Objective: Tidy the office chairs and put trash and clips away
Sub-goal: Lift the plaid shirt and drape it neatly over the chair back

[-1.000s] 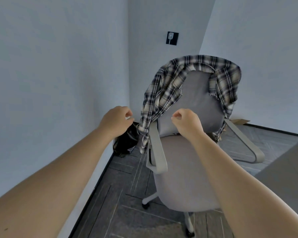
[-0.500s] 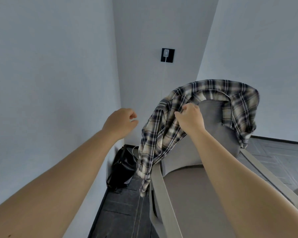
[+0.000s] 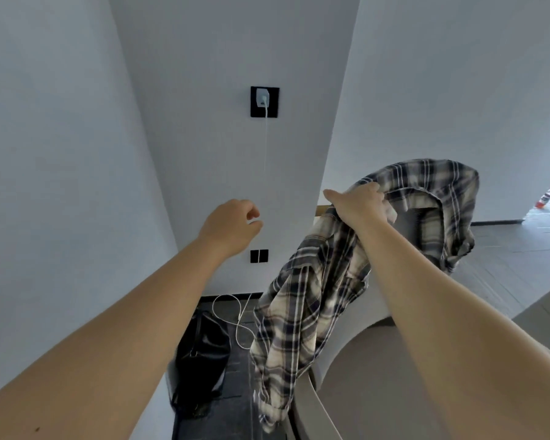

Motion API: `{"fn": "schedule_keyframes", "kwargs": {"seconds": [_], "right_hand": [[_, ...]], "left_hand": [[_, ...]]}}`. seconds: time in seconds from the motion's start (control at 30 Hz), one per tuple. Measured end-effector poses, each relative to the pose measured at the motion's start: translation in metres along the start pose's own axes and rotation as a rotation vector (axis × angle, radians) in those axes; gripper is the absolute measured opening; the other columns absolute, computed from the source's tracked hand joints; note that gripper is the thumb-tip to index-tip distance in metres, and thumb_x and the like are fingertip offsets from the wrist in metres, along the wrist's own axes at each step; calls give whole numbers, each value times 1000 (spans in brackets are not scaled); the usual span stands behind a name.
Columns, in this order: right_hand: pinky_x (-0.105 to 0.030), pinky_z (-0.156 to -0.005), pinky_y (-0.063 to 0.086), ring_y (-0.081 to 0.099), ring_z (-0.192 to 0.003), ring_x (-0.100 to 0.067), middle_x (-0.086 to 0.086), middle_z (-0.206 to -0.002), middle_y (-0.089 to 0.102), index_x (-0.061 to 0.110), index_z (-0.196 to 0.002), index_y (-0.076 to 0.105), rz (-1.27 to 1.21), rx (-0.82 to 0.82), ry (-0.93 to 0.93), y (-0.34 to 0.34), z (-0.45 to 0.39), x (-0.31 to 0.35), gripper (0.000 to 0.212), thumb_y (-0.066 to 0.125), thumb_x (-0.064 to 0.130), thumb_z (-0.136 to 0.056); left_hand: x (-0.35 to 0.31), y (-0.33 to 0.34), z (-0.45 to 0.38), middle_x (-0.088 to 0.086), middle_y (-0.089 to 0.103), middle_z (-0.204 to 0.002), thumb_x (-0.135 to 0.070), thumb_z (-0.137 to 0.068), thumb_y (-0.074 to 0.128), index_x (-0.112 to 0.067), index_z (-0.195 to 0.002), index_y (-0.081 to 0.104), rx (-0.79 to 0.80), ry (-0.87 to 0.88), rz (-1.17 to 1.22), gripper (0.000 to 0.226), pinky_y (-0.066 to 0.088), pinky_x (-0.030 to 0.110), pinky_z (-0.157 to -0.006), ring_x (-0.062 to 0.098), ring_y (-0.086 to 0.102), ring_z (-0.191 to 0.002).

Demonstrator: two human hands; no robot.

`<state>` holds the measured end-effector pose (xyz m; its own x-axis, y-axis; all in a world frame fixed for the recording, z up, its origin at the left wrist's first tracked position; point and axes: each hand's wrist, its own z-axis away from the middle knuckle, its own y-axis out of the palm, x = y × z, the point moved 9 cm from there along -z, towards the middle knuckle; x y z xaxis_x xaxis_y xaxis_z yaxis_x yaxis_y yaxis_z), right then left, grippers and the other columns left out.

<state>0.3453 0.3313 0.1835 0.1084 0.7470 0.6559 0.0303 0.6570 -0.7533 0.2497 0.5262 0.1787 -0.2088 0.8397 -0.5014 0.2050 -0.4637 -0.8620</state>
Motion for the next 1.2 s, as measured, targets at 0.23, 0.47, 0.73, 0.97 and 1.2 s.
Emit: {"fn": "schedule_keyframes", "kwargs": {"seconds": [0.23,0.47,0.73,0.97,1.2], "right_hand": [[-44,-114,31,26,-139,-36,-25,-149,24,-13,-139,4,-8,28,8,11,-3,0,83,54,23,-83],[-27,-68,34,45,-100,-24,-14,-124,48,-4,-136,19,-87,113,-106,5,51,-5,65,53,19,-85],[-33,-79,40,47,-107,-24,-10,-134,39,3,-140,22,-51,290,-272,-20,149,-41,69,58,19,-83],[-29,-65,42,53,-71,-22,-5,-80,55,7,-93,56,155,273,-213,-61,184,-67,34,68,35,-78],[-34,-85,43,52,-117,-32,-14,-133,52,6,-133,43,246,306,-162,-93,212,-105,60,67,17,-79]], "left_hand": [[-9,13,-21,12,58,-124,-20,-92,49,-5,-118,57,80,88,11,31,44,35,-94,26,56,-110],[-19,10,14,13,58,-126,-21,-92,50,-5,-121,55,65,106,10,33,44,35,-94,26,56,-112],[-35,22,98,14,43,-142,-25,-90,56,-8,-136,39,81,73,-59,52,37,40,-105,30,44,-127],[-81,26,130,9,1,-159,-31,-85,63,-27,-148,2,76,176,-153,88,17,52,-115,36,13,-143],[-143,53,143,9,-3,-158,-40,-79,66,-28,-146,13,103,466,-302,86,3,56,-117,36,-5,-145]]}}
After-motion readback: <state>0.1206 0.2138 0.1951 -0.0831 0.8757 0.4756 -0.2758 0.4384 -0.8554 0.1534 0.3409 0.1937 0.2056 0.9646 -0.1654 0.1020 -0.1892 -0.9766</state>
